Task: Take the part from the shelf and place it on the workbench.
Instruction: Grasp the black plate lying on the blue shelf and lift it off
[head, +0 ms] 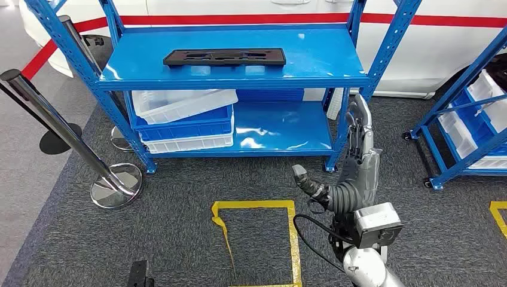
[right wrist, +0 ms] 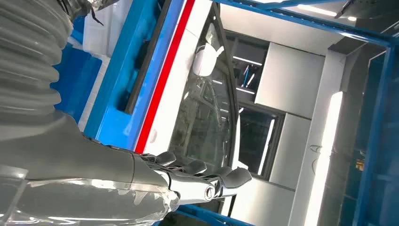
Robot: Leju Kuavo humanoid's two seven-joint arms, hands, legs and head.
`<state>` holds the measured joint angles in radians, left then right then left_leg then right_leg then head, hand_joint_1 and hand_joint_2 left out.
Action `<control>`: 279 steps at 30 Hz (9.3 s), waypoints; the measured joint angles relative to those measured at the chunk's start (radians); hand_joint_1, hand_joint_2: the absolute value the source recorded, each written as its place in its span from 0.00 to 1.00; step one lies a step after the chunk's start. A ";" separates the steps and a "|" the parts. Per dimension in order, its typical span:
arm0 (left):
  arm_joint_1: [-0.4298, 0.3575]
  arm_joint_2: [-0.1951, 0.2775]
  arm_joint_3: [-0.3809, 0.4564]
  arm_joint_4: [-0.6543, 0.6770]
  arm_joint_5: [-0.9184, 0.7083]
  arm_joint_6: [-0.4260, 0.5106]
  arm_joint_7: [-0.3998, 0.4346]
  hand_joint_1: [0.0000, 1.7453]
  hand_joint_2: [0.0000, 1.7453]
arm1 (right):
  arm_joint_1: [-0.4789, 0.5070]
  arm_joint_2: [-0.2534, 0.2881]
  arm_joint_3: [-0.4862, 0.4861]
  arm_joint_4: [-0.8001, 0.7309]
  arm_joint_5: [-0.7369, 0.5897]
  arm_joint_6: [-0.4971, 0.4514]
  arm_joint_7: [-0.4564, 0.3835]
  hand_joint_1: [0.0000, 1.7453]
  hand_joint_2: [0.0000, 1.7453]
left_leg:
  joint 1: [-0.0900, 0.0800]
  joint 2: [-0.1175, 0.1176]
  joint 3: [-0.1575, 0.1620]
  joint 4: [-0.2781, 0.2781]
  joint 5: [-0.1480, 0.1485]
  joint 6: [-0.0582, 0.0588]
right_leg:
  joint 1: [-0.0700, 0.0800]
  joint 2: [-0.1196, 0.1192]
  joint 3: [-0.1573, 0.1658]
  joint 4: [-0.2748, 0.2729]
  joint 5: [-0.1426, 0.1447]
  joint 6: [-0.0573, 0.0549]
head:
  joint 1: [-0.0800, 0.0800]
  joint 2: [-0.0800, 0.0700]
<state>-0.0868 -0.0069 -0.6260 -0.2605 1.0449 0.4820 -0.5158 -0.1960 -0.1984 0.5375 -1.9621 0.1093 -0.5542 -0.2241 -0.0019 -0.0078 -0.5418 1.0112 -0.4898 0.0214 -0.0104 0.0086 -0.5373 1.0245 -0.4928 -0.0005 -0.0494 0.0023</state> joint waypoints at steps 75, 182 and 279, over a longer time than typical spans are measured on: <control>-0.011 -0.001 -0.092 0.002 0.003 0.007 0.078 0.00 0.00 | 0.008 -0.029 0.017 -0.028 0.013 0.081 0.036 0.00 0.00 | 0.006 0.000 -0.036 -0.006 0.030 0.028 | -0.007 0.000 -0.194 0.287 -0.073 0.026 | 0.001 0.000; -0.025 0.007 -0.159 0.008 -0.012 -0.014 0.153 0.00 0.00 | -0.070 -0.033 0.178 0.140 0.103 0.197 0.153 0.00 0.00 | 0.015 0.001 -0.191 0.271 -0.081 -0.032 | -0.001 -0.008 -0.050 0.005 0.034 -0.020 | -0.009 0.000; -0.036 0.011 -0.174 0.010 -0.012 -0.023 0.150 0.00 0.00 | -0.086 -0.025 0.208 0.179 0.093 0.215 0.161 0.00 0.00 | 0.002 0.002 -0.099 0.069 0.046 0.002 | -0.007 0.006 -0.043 0.037 -0.005 -0.016 | -0.006 0.000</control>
<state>-0.1231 0.0038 -0.8001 -0.2510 1.0326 0.4592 -0.3655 -0.2819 -0.2229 0.7458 -1.7834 0.2018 -0.3396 -0.0634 -0.0001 -0.0055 -0.6413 1.0799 -0.4438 0.0232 -0.0170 0.0145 -0.5803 1.0616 -0.4982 -0.0167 -0.0554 0.0023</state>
